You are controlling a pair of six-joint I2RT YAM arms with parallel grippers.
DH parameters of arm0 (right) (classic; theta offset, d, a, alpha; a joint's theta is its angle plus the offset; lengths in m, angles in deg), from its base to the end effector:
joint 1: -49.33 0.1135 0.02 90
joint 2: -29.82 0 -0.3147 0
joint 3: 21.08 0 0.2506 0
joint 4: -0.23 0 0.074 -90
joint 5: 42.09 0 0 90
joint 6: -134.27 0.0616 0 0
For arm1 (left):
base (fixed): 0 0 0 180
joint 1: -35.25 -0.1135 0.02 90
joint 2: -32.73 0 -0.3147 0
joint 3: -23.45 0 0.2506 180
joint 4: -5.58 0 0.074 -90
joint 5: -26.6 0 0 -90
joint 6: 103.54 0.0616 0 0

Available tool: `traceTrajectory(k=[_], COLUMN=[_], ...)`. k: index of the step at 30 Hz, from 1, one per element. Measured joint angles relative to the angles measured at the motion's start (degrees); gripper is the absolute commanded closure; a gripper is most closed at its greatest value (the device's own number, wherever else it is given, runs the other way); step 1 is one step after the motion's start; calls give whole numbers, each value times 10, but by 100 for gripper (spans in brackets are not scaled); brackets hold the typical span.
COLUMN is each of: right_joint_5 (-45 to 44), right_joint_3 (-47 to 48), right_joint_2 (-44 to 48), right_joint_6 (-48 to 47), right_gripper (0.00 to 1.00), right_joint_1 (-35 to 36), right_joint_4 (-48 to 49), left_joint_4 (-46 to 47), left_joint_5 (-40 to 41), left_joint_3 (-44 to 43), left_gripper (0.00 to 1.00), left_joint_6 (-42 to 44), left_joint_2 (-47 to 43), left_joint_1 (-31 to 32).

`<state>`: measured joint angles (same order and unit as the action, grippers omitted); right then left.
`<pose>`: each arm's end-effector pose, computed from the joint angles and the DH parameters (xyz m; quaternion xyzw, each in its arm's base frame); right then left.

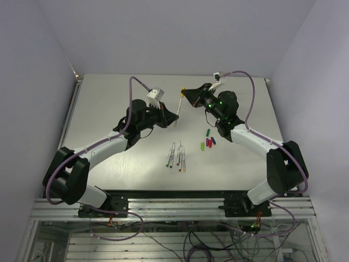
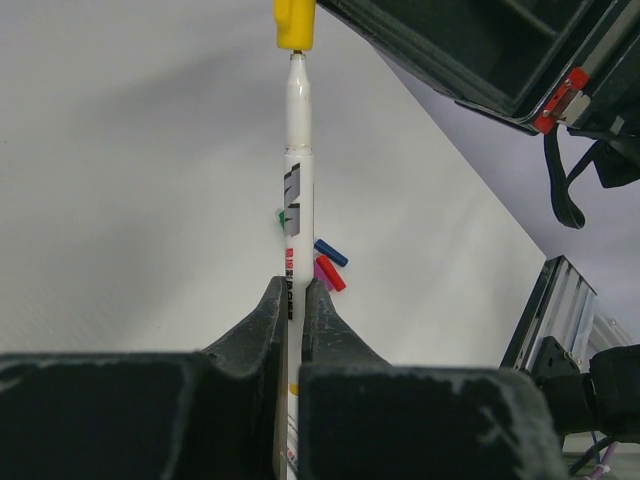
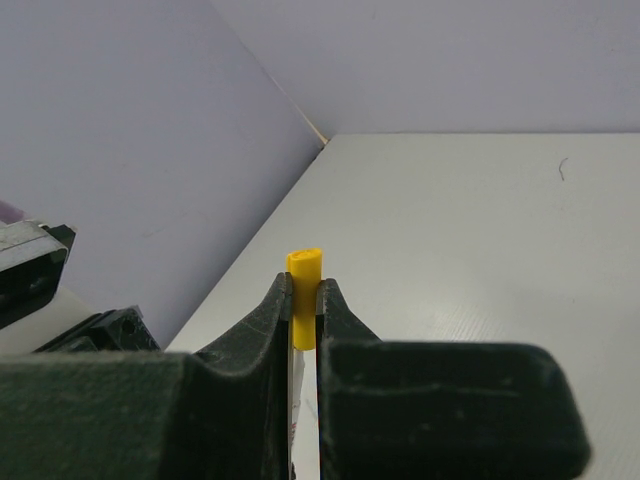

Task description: Insert the pens into the pen caps

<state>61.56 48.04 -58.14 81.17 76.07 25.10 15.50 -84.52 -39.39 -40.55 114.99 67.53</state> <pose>0.3320 0.1836 0.3611 -0.0292 0.6694 0.4567 0.5852 0.2787 -0.2023 0.3203 0.1528 0.7441 -0.4357 0.4829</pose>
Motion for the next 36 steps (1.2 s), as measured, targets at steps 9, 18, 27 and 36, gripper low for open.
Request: traceTrajectory(k=[9, 18, 27, 36], right_joint_5=[10, 15, 39, 104], right_joint_3=[0, 0, 5, 32], right_joint_2=[-2, -4, -23, -48], right_joint_6=[11, 13, 17, 12], right_gripper=[100, 100, 100, 100], right_joint_1=[0, 0, 0, -6], right_joint_4=[0, -3, 5, 5], left_joint_4=[4, 15, 31, 84], left_joint_5=[4, 12, 14, -1], left_joint_3=[0, 0, 0, 0], left_gripper=[93, 93, 93, 93], left_joint_6=[0, -1, -11, -39], left_joint_2=[6, 6, 14, 41], left_joint_1=[0, -1, -6, -21])
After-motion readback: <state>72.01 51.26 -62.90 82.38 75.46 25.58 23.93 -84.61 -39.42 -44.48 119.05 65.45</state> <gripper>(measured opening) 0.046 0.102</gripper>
